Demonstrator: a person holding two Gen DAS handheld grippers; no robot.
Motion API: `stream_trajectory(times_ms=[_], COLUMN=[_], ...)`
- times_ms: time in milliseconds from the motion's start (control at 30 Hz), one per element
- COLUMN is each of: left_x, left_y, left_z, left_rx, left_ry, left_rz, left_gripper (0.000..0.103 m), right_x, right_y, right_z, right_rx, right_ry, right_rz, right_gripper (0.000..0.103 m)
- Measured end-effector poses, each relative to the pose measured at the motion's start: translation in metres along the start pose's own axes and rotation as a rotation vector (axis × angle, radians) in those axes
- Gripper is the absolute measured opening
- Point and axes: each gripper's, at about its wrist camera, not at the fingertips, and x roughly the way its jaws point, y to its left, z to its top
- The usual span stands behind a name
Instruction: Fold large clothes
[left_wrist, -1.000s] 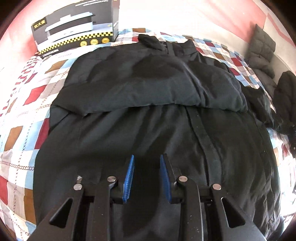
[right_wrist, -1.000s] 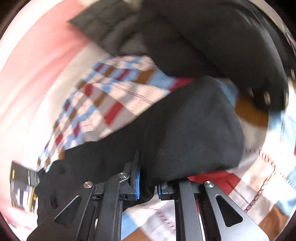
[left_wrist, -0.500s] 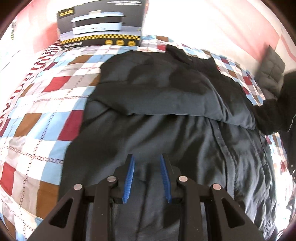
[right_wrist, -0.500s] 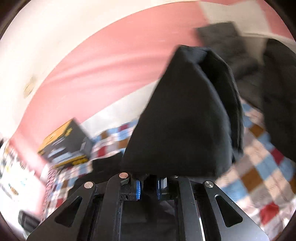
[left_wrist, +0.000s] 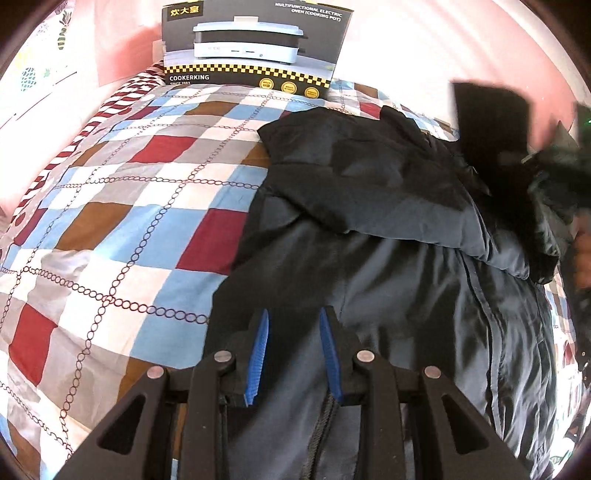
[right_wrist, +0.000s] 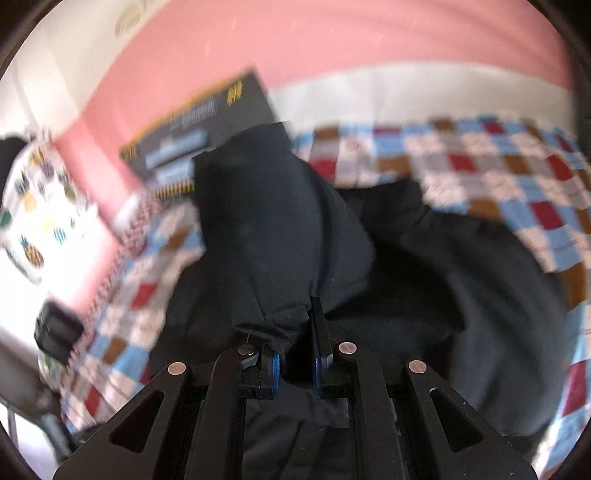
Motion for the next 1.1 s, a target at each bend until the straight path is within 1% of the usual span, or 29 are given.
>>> stream_trajectory(times_ms=[33, 100, 167, 200, 233, 267, 333, 367, 400, 433, 467, 500, 533, 600, 633, 700, 733, 767, 800, 833, 867, 933, 967, 1000, 1033, 1100], left_x=[-0.001, -0.001, -0.002, -0.003, -0.005, -0.007, -0.01, -0.012, -0.014, -0.015, -0.017, -0.018, -0.019, -0.019, -0.018, -0.013, -0.01, -0.006, 0.0, 0.007, 0.015, 0.037, 0.05, 0.066, 0.08, 0.107], left_y=[0.001, 0.003, 0.004, 0.005, 0.005, 0.005, 0.001, -0.002, -0.005, -0.011, -0.016, -0.022, -0.03, -0.049, -0.06, -0.084, -0.094, -0.107, -0.12, -0.13, -0.138, -0.152, -0.156, -0.156, -0.153, -0.138], left_z=[0.0, 0.0, 0.002, 0.003, 0.005, 0.007, 0.014, 0.018, 0.022, 0.028, 0.034, 0.04, 0.047, 0.064, 0.073, 0.092, 0.1, 0.108, 0.116, 0.123, 0.128, 0.135, 0.136, 0.136, 0.133, 0.124], left_rx=[0.0, 0.0, -0.002, -0.003, -0.003, -0.003, -0.001, 0.0, 0.001, 0.005, 0.011, 0.019, 0.032, 0.065, 0.082, 0.124, 0.142, 0.161, 0.179, 0.194, 0.209, 0.231, 0.239, 0.242, 0.231, 0.199], left_ry=[-0.001, -0.003, -0.002, -0.003, -0.005, -0.009, -0.019, -0.024, -0.03, -0.037, -0.045, -0.055, -0.067, -0.09, -0.102, -0.122, -0.133, -0.146, -0.153, -0.153, -0.152, -0.143, -0.132, -0.107, -0.076, -0.028], left_rz=[-0.001, -0.002, -0.006, -0.009, -0.012, -0.016, -0.025, -0.034, -0.044, -0.058, -0.07, -0.082, -0.095, -0.124, -0.137, -0.163, -0.18, -0.196, -0.205, -0.212, -0.214, -0.193, -0.175, -0.138, -0.107, -0.089], left_gripper=[0.03, 0.03, 0.03, 0.03, 0.03, 0.03, 0.03, 0.03, 0.032, 0.034, 0.041, 0.044, 0.044, 0.044, 0.044, 0.044, 0.044, 0.044, 0.044, 0.044, 0.044, 0.039, 0.03, 0.023, 0.022, 0.021], right_x=[0.007, 0.034, 0.046, 0.041, 0.037, 0.031, 0.017, 0.009, 0.0, -0.008, -0.021, -0.032, -0.04, -0.059, -0.069, -0.081, -0.086, -0.092, -0.096, -0.098, -0.097, -0.087, -0.077, -0.066, -0.054, -0.023], right_y=[0.0, 0.005, 0.004, 0.001, 0.002, 0.004, 0.007, 0.008, 0.008, 0.008, 0.002, -0.006, -0.016, -0.047, -0.069, -0.107, -0.127, -0.148, -0.168, -0.183, -0.195, -0.208, -0.208, -0.204, -0.201, -0.191], right_z=[-0.008, -0.02, -0.029, -0.034, -0.037, -0.036, -0.037, -0.038, -0.038, -0.04, -0.041, -0.041, -0.041, -0.04, -0.041, -0.041, -0.042, -0.044, -0.045, -0.046, -0.047, -0.05, -0.05, -0.052, -0.053, -0.062], right_rx=[-0.001, -0.011, -0.022, -0.029, -0.038, -0.04, -0.022, -0.017, -0.021, -0.027, -0.022, -0.006, 0.016, 0.072, 0.108, 0.189, 0.235, 0.286, 0.326, 0.354, 0.377, 0.394, 0.374, 0.346, 0.313, 0.256], right_ry=[0.026, 0.089, 0.127, 0.127, 0.117, 0.112, 0.114, 0.113, 0.105, 0.089, 0.059, 0.034, 0.008, -0.05, -0.08, -0.117, -0.134, -0.153, -0.163, -0.167, -0.168, -0.153, -0.133, -0.114, -0.093, -0.029], right_rz=[-0.004, -0.026, -0.039, -0.044, -0.029, -0.002, 0.118, 0.167, 0.19, 0.2, 0.209, 0.209, 0.203, 0.135, 0.081, 0.003, -0.036, -0.086, -0.136, -0.176, -0.198, -0.21, -0.207, -0.208, -0.215, -0.217], right_gripper=[0.015, 0.021, 0.024, 0.025, 0.034, 0.054, 0.07, 0.07, 0.07, 0.07, 0.07, 0.07, 0.07, 0.07, 0.07, 0.068, 0.057, 0.048, 0.035, 0.025, 0.018, 0.018, 0.018, 0.018, 0.018, 0.017])
